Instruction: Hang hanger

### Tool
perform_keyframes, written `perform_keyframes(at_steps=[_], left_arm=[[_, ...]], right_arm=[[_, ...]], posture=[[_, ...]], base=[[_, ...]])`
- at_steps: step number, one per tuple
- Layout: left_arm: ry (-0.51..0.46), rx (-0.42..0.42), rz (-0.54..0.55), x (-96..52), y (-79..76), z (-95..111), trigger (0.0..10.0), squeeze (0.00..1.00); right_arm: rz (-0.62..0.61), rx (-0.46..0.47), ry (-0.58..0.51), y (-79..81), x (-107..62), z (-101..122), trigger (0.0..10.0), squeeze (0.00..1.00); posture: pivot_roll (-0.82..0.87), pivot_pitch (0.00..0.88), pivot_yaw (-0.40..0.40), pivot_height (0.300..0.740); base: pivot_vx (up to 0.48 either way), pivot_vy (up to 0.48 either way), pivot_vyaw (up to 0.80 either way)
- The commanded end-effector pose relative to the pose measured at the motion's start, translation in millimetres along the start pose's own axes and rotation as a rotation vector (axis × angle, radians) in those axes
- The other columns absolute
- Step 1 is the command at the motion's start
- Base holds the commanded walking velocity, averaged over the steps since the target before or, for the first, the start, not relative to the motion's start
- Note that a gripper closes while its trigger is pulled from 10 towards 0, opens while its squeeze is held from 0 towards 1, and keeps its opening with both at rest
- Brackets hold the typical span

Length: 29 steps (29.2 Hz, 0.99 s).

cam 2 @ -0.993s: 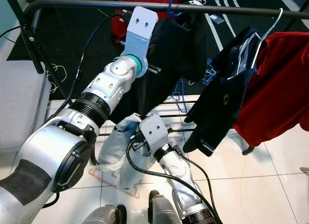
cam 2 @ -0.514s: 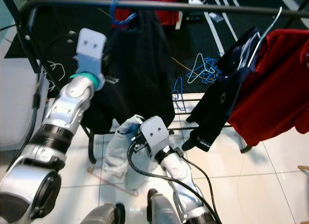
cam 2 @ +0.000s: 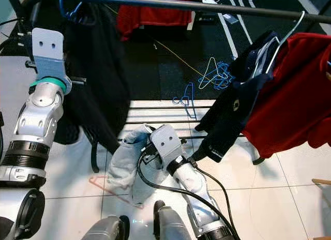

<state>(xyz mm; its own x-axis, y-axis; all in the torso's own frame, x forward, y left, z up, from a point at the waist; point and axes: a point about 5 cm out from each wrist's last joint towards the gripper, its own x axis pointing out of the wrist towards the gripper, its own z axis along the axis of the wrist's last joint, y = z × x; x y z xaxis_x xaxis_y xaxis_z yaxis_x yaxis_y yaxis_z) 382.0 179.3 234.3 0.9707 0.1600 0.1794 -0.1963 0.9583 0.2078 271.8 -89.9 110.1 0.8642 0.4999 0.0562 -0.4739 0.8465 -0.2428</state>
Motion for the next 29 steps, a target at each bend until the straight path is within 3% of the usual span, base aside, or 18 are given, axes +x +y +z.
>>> perform_keyframes(at_steps=[1, 4, 5, 6, 12, 13, 14, 16, 21, 23, 25, 27, 29], left_arm=[[0.022, 0.024, -0.027, -1.8, -3.9, -5, 10.0, 0.00], [0.018, 0.030, -0.053, -3.1, -8.7, -4, 10.0, 0.00], [0.011, 0.032, -0.083, -5.0, -14.1, -5, 10.0, 0.26], [0.009, 0.020, -0.101, -6.8, -16.7, -6, 10.0, 1.00], [-0.064, 0.013, -0.041, -11.5, -8.1, 1, 10.0, 1.00], [-0.140, 0.016, 0.006, -15.2, -1.8, 9, 10.0, 0.00], [-0.140, 0.016, 0.006, -15.2, -1.8, 9, 10.0, 0.00], [-0.262, 0.025, 0.062, -26.0, 6.6, 22, 10.0, 0.00], [-0.325, 0.050, 0.084, -37.5, 11.3, 27, 10.0, 0.00], [-0.393, 0.124, 0.110, -58.5, 21.6, 33, 10.0, 0.00], [-0.415, 0.145, 0.117, -65.6, 24.8, 36, 10.0, 0.00], [-0.430, 0.145, 0.120, -71.7, 27.3, 38, 10.0, 0.00], [-0.472, 0.058, 0.007, -81.5, 16.9, 48, 10.0, 0.00]], right_arm=[[-0.004, 0.003, -0.022, -1.1, -1.3, 5, 10.0, 0.00], [-0.005, 0.003, -0.022, -1.0, -1.4, 5, 10.0, 0.00], [-0.008, 0.003, -0.023, -1.2, -1.6, 5, 10.0, 0.00], [-0.010, 0.002, -0.023, -1.4, -1.6, 5, 10.0, 0.00], [-0.010, 0.001, -0.019, -2.8, -2.6, 3, 10.0, 0.00], [-0.011, 0.001, -0.018, -2.6, -2.9, 3, 10.0, 0.00], [-0.011, 0.001, -0.018, -2.6, -2.9, 3, 10.0, 0.00], [-0.014, 0.003, -0.014, -2.4, -4.1, 2, 10.0, 0.00], [-0.020, 0.005, -0.009, -2.6, -5.9, 1, 10.0, 0.00], [-0.053, 0.021, -0.001, -8.7, -7.9, -2, 10.0, 0.00], [-0.066, 0.028, 0.001, -11.2, -8.3, -3, 10.0, 0.00], [-0.080, 0.034, 0.000, -14.0, -8.2, -3, 10.0, 0.00], [-0.116, 0.056, -0.003, -20.2, -6.1, -4, 10.0, 0.00]], posture=[[-0.07, 0.155, 0.006, 0.740], [-0.07, 0.153, 0.009, 0.740], [-0.07, 0.153, 0.009, 0.740], [-0.07, 0.150, 0.010, 0.740], [-0.07, 0.150, 0.010, 0.740], [-0.06, 0.150, 0.014, 0.740], [-0.06, 0.150, 0.014, 0.740], [-0.06, 0.152, 0.015, 0.740], [-0.06, 0.156, 0.014, 0.740], [-0.04, 0.161, 0.002, 0.740], [-0.04, 0.161, 0.001, 0.740], [-0.04, 0.161, -0.001, 0.740], [-0.03, 0.161, -0.009, 0.740]], base=[[0.000, 0.000, 0.00], [0.000, 0.000, 0.00], [0.000, 0.000, 0.00], [0.000, 0.000, 0.00], [0.000, 0.000, 0.00], [0.000, 0.000, 0.00], [0.000, 0.000, 0.00], [0.000, 0.000, 0.00], [0.000, 0.000, 0.00], [0.000, 0.000, 0.00], [0.000, 0.000, 0.00], [0.000, 0.000, 0.00], [0.000, 0.000, 0.00]])
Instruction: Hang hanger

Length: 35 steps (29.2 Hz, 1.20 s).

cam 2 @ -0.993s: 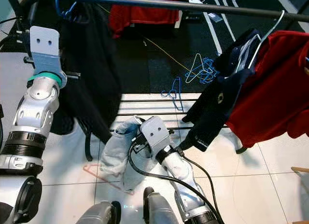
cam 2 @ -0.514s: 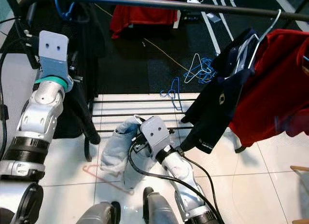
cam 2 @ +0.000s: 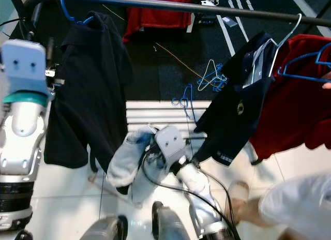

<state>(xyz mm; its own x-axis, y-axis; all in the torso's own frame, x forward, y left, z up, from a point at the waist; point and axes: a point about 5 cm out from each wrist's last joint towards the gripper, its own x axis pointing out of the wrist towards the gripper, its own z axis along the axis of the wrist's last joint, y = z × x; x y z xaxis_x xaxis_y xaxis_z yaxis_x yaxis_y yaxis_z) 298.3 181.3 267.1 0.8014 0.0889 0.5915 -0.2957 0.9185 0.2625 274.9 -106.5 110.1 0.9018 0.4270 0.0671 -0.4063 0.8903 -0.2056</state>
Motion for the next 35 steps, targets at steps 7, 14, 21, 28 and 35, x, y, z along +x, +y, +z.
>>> perform_keyframes(at_steps=[7, 14, 21, 28, 35], left_arm=[[-0.110, -0.298, -0.385, -22.6, -54.8, 43, 10.0, 0.00], [0.182, -0.366, -0.695, -71.9, -104.5, -3, 10.0, 0.00], [0.437, -0.262, -0.681, -101.7, -120.6, -63, 10.0, 0.00], [0.589, -0.202, -0.661, -119.6, -121.6, -93, 10.0, 0.00], [0.617, -0.148, -0.645, -125.9, -118.3, -102, 10.0, 0.00]], right_arm=[[-0.147, 0.057, -0.010, -20.4, 0.9, -4, 10.0, 0.00], [-0.318, 0.044, -0.022, -45.3, -7.1, -5, 10.0, 0.00], [-0.322, 0.032, -0.033, -48.6, -8.5, -2, 10.0, 0.00], [-0.326, 0.018, -0.021, -54.4, -8.4, -4, 10.0, 0.00], [-0.278, -0.021, 0.006, -51.0, -8.1, -8, 10.0, 0.00]], posture=[[-0.03, 0.151, -0.011, 0.740], [-0.05, 0.135, -0.003, 0.740], [-0.08, 0.121, -0.003, 0.740], [-0.08, 0.131, -0.011, 0.740], [-0.09, 0.135, -0.013, 0.740]], base=[[0.000, 0.000, 0.00], [0.000, 0.000, 0.00], [0.000, 0.000, 0.00], [0.000, 0.000, 0.00], [0.000, 0.000, 0.00]])
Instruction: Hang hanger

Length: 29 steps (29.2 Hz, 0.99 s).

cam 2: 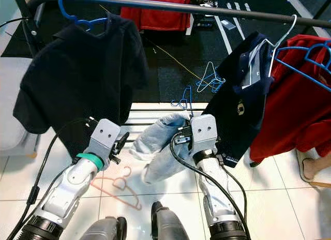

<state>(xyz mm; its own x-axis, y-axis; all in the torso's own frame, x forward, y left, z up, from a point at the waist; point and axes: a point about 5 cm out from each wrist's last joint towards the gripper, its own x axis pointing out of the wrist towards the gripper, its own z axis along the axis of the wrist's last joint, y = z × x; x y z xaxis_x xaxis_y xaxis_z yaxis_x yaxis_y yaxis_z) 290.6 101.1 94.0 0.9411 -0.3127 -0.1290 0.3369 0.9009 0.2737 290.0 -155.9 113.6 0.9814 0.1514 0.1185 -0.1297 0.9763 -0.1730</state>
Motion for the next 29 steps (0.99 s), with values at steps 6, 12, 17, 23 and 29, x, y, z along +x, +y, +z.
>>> perform_keyframes(at_steps=[6, 12, 17, 23, 29], left_arm=[[0.020, 0.000, 0.005, -2.7, -2.8, -8, 10.0, 0.00], [-0.051, -0.017, 0.026, 6.3, 8.7, 9, 10.0, 0.00], [-0.090, 0.014, -0.007, 9.0, 14.0, 16, 10.0, 0.00], [-0.147, 0.142, -0.179, 8.3, 19.7, 24, 10.0, 0.00], [-0.154, 0.165, -0.327, 3.5, 13.9, 26, 10.0, 0.00]], right_arm=[[0.101, -0.100, 0.011, 2.0, -1.9, -3, 10.0, 0.00], [0.498, -0.394, 0.085, -5.0, -6.8, -4, 10.0, 0.00], [0.680, -0.494, 0.163, -17.9, -14.6, -2, 10.0, 0.00], [0.881, -0.903, 0.243, -54.5, -17.7, 10, 10.0, 0.00], [0.780, -0.998, 0.099, -63.4, 1.6, 37, 10.0, 0.00]], posture=[[-0.09, 0.130, -0.015, 0.740], [-0.09, 0.130, -0.012, 0.740], [-0.11, 0.123, -0.004, 0.740], [-0.11, 0.111, -0.011, 0.740], [-0.12, 0.112, -0.008, 0.740]], base=[[0.000, 0.000, 0.00], [0.000, 0.000, 0.00], [0.000, 0.000, 0.00], [0.000, 0.000, 0.00], [0.000, 0.000, 0.00]])
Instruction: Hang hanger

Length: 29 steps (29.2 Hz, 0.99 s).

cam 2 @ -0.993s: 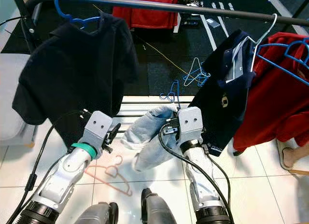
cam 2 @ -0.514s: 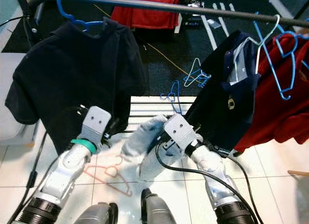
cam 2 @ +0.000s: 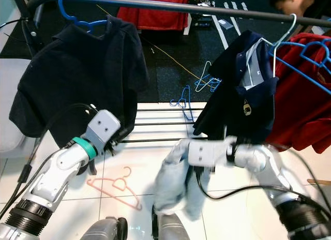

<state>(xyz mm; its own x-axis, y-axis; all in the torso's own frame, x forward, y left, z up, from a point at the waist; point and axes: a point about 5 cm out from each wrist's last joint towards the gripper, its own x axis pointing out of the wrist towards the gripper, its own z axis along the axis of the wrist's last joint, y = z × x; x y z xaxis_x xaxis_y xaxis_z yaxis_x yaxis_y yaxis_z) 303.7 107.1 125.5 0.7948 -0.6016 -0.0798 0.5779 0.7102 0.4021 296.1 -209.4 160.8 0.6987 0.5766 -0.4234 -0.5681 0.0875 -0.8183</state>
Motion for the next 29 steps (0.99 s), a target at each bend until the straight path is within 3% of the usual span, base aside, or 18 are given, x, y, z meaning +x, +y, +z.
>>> perform_keyframes(at_steps=[1, 4, 9, 11, 14, 16, 18, 20, 24, 25, 26, 27, 29], left_arm=[[0.005, 0.009, -0.122, -4.0, -9.0, -4, 10.0, 0.00], [0.014, 0.031, -0.188, -7.0, -9.6, -6, 10.0, 0.00], [0.021, 0.055, -0.183, -8.4, -4.0, -10, 10.0, 0.00], [0.023, 0.086, -0.144, -8.3, 3.0, -12, 10.0, 0.00], [0.047, 0.264, -0.036, -14.4, 28.3, -17, 10.0, 0.00], [0.047, 0.264, -0.036, -14.4, 28.3, -17, 10.0, 0.00], [0.072, 0.304, -0.024, -23.8, 42.3, -19, 10.0, 0.00], [0.087, 0.312, -0.021, -28.9, 48.3, -21, 10.0, 0.00], [0.103, 0.306, -0.015, -33.8, 53.1, -23, 10.0, 0.00], [0.098, 0.291, -0.009, -32.9, 51.9, -22, 10.0, 0.00], [0.098, 0.291, -0.009, -32.9, 51.9, -22, 10.0, 0.00], [0.086, 0.264, 0.000, -30.8, 49.3, -21, 10.0, 0.00], [0.086, 0.264, 0.000, -30.8, 49.3, -21, 10.0, 0.00]], right_arm=[[-0.107, -0.044, -0.091, -9.3, 5.2, 13, 10.0, 0.00], [-0.170, -0.044, -0.165, -11.3, 13.2, 25, 10.0, 0.00], [-0.156, 0.014, -0.238, -1.2, 25.2, 38, 10.0, 0.00], [-0.108, 0.045, -0.279, 8.3, 31.8, 46, 10.0, 0.00], [0.082, 0.043, -0.321, 34.8, 40.2, 56, 10.0, 0.00], [0.082, 0.043, -0.321, 34.8, 40.2, 56, 10.0, 0.00], [0.213, 0.052, -0.260, 47.7, 36.5, 43, 10.0, 0.00], [0.262, 0.076, -0.222, 51.6, 33.0, 34, 10.0, 0.00], [0.198, 0.160, -0.190, 42.5, 32.7, 22, 10.0, 0.00], [0.108, 0.242, -0.206, 32.9, 35.3, 21, 10.0, 0.00], [0.108, 0.242, -0.206, 32.9, 35.3, 21, 10.0, 0.00], [0.018, 0.363, -0.235, 24.5, 38.2, 21, 10.0, 0.00], [0.018, 0.363, -0.235, 24.5, 38.2, 21, 10.0, 0.00]], posture=[[-0.12, 0.110, -0.004, 0.740], [-0.12, 0.113, -0.003, 0.740], [-0.10, 0.118, -0.003, 0.740], [-0.10, 0.121, -0.004, 0.740], [-0.09, 0.125, -0.009, 0.740], [-0.09, 0.125, -0.009, 0.740], [-0.08, 0.128, -0.015, 0.740], [-0.08, 0.130, -0.018, 0.740], [-0.08, 0.132, -0.018, 0.740], [-0.08, 0.133, -0.018, 0.740], [-0.08, 0.133, -0.018, 0.740], [-0.08, 0.134, -0.018, 0.740], [-0.08, 0.134, -0.018, 0.740]], base=[[0.000, 0.000, 0.00], [0.000, 0.000, 0.00], [0.000, 0.000, 0.00], [0.000, 0.000, 0.00], [0.000, 0.000, 0.00], [0.000, 0.000, 0.00], [0.000, 0.000, 0.00], [0.000, 0.000, 0.00], [0.000, 0.000, 0.00], [0.000, 0.000, 0.00], [0.000, 0.000, 0.00], [0.000, 0.000, 0.00], [0.000, 0.000, 0.00]])
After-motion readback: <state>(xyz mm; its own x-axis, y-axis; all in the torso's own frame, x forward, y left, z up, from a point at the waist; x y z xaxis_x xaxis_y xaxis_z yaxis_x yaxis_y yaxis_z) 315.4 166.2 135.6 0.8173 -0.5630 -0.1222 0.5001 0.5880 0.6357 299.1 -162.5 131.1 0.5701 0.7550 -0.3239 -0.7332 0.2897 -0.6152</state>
